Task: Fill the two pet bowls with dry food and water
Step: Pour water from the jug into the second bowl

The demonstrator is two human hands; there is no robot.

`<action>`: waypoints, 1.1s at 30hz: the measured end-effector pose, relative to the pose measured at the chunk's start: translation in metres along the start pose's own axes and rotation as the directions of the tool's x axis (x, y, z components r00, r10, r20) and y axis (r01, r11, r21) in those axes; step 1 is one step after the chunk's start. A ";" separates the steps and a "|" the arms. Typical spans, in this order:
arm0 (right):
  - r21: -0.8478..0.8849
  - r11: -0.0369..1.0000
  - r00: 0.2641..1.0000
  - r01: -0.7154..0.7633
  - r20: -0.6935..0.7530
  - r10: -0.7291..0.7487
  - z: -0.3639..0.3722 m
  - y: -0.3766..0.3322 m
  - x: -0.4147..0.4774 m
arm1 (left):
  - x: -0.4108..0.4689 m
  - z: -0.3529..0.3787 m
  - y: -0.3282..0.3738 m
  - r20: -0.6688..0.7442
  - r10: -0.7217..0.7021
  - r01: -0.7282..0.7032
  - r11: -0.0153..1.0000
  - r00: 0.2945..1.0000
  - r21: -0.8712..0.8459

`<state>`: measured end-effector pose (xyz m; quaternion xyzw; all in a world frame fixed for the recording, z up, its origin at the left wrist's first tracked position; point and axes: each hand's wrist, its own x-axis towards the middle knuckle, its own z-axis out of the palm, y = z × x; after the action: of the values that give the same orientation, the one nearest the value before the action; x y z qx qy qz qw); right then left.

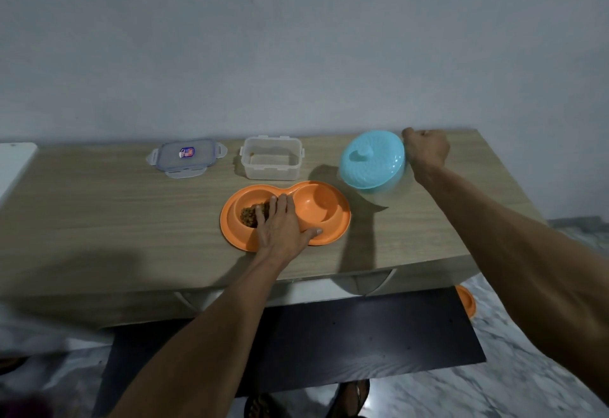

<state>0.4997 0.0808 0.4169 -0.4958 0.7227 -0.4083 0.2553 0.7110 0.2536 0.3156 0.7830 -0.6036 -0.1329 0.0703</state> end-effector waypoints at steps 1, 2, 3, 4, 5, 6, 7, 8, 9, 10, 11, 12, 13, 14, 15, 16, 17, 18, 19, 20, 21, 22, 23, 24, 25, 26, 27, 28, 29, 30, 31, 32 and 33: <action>-0.021 1.000 1.000 0.019 -0.006 -0.019 -0.001 -0.001 -0.003 | 0.001 -0.001 0.000 0.000 0.004 -0.004 1.000 1.000 0.007; -0.042 0.998 0.999 0.036 -0.009 -0.037 -0.001 -0.002 -0.006 | 0.001 -0.001 -0.001 0.001 0.009 -0.009 1.000 1.000 0.014; -0.063 0.997 0.999 0.051 -0.010 -0.051 -0.001 -0.004 -0.009 | 0.002 -0.001 -0.001 -0.001 0.014 -0.014 1.000 1.000 0.021; -0.084 0.994 0.998 0.063 -0.010 -0.064 -0.001 -0.005 -0.011 | 0.002 -0.002 -0.001 -0.003 0.018 -0.018 0.999 1.000 0.028; -0.107 0.991 0.997 0.078 -0.009 -0.079 -0.001 -0.006 -0.015 | 0.002 -0.002 -0.001 -0.003 0.023 -0.023 0.999 1.000 0.033; -0.128 0.987 0.996 0.092 -0.009 -0.094 -0.001 -0.007 -0.018 | 0.002 -0.003 -0.001 0.000 0.028 -0.028 0.999 1.000 0.034; -0.145 0.984 0.994 0.107 -0.007 -0.110 -0.001 -0.008 -0.021 | 0.003 -0.003 -0.001 0.004 0.031 -0.031 0.999 1.000 0.032; -0.160 0.980 0.992 0.122 -0.006 -0.124 -0.001 -0.009 -0.024 | 0.003 -0.003 -0.001 0.011 0.032 -0.032 0.999 0.999 0.028; -0.175 0.976 0.991 0.133 -0.006 -0.136 -0.001 -0.009 -0.028 | 0.004 -0.003 -0.002 0.019 0.032 -0.032 0.999 0.999 0.025; -0.186 0.972 0.989 0.142 -0.008 -0.146 -0.001 -0.010 -0.031 | 0.004 -0.003 -0.002 0.025 0.033 -0.034 0.999 0.999 0.024; -0.195 0.969 0.988 0.150 -0.013 -0.155 -0.001 -0.011 -0.034 | 0.004 -0.003 -0.003 0.026 0.036 -0.036 0.999 0.999 0.026; -0.201 0.968 0.987 0.153 -0.020 -0.160 -0.001 -0.011 -0.036 | 0.004 -0.003 -0.003 0.022 0.039 -0.040 0.999 0.999 0.030; -0.205 0.967 0.986 0.154 -0.025 -0.162 -0.001 -0.011 -0.039 | 0.004 -0.003 -0.004 0.013 0.043 -0.044 0.999 0.999 0.032; -0.209 0.967 0.987 0.149 -0.029 -0.158 -0.001 -0.011 -0.041 | 0.004 -0.003 -0.004 0.005 0.047 -0.047 0.998 0.999 0.030; -0.213 0.966 0.987 0.145 -0.032 -0.155 -0.001 -0.012 -0.043 | 0.003 -0.003 -0.004 0.001 0.050 -0.050 0.998 0.999 0.025; -0.215 0.967 0.988 0.140 -0.035 -0.150 -0.001 -0.012 -0.045 | 0.003 -0.004 -0.004 0.002 0.053 -0.053 0.998 0.999 0.021; -0.217 0.966 0.988 0.138 -0.035 -0.149 -0.001 -0.012 -0.046 | 0.003 -0.004 -0.005 0.004 0.056 -0.057 0.998 0.998 0.017; -0.219 0.966 0.988 0.137 -0.034 -0.148 -0.001 -0.012 -0.047 | 0.003 -0.005 -0.005 0.006 0.061 -0.061 0.998 0.998 0.014; -0.222 0.966 0.989 0.136 -0.030 -0.146 -0.002 -0.011 -0.049 | 0.002 -0.006 -0.005 0.005 0.066 -0.066 0.998 0.998 0.012; -0.225 0.965 0.989 0.134 -0.025 -0.143 -0.002 -0.011 -0.049 | 0.002 -0.006 -0.006 0.001 0.072 -0.072 0.997 0.997 0.014; -0.229 0.964 0.989 0.135 -0.021 -0.143 -0.002 -0.011 -0.049 | 0.001 -0.007 -0.006 0.000 0.079 -0.079 0.997 0.997 0.017; -0.235 0.963 0.990 0.134 -0.019 -0.142 -0.002 -0.011 -0.049 | 0.000 -0.008 -0.007 0.001 0.084 -0.084 0.996 0.996 0.016; -0.242 0.961 0.990 0.133 -0.019 -0.142 -0.003 -0.011 -0.049 | 0.000 -0.008 -0.007 0.003 0.087 -0.087 0.996 0.996 0.010; -0.247 0.960 0.990 0.131 -0.020 -0.140 -0.003 -0.011 -0.050 | 0.000 -0.008 -0.007 0.006 0.087 -0.087 0.996 0.996 0.003; -0.249 0.960 0.990 0.132 -0.022 -0.142 -0.004 -0.011 -0.050 | 0.000 -0.008 -0.007 0.012 0.085 -0.085 0.996 0.996 -0.003; -0.247 0.960 0.990 0.131 -0.025 -0.141 -0.004 -0.011 -0.050 | 0.000 -0.009 -0.007 0.016 0.084 -0.084 0.996 0.996 -0.005; -0.245 0.961 0.990 0.128 -0.026 -0.139 -0.005 -0.011 -0.051 | 0.000 -0.009 -0.007 0.017 0.082 -0.082 0.997 0.996 -0.005; -0.243 0.962 0.990 0.125 -0.027 -0.136 -0.005 -0.011 -0.051 | 0.001 -0.008 -0.007 0.016 0.081 -0.081 0.997 0.997 -0.006; -0.243 0.962 0.990 0.125 -0.027 -0.135 -0.005 -0.011 -0.051 | 0.001 -0.008 -0.007 0.015 0.080 -0.080 0.997 0.997 -0.007; -0.242 0.962 0.990 0.125 -0.027 -0.136 -0.005 -0.011 -0.051 | 0.001 -0.008 -0.007 0.014 0.080 -0.080 0.997 0.997 -0.009; -0.240 0.962 0.990 0.127 -0.028 -0.137 -0.005 -0.011 -0.051 | 0.001 -0.008 -0.007 0.011 0.081 -0.081 0.997 0.997 -0.012; -0.239 0.963 0.990 0.128 -0.028 -0.138 -0.005 -0.011 -0.050 | 0.001 -0.008 -0.007 0.009 0.082 -0.082 0.997 0.997 -0.013; -0.241 0.962 0.990 0.130 -0.027 -0.141 -0.005 -0.011 -0.050 | 0.001 -0.007 -0.007 0.007 0.083 -0.083 0.997 0.997 -0.012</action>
<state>0.5204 0.1270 0.4272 -0.5621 0.7363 -0.3460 0.1492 0.7196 0.2539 0.3207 0.7564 -0.6350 -0.1365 0.0780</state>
